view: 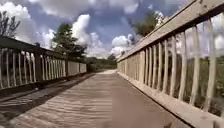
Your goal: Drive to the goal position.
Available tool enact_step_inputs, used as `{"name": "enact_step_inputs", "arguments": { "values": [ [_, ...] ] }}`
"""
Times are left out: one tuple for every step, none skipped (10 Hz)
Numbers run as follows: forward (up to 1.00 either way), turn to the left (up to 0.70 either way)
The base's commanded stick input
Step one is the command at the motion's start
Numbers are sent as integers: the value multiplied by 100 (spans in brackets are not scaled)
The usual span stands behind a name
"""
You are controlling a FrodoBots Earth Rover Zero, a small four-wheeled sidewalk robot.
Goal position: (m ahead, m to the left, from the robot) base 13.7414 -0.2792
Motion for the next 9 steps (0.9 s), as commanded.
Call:
{"name": "enact_step_inputs", "arguments": {
  "values": [
    [100,0],
    [100,0],
    [100,0],
    [100,0],
    [100,0],
    [100,0],
    [100,0],
    [100,0],
    [100,0]
  ]
}}
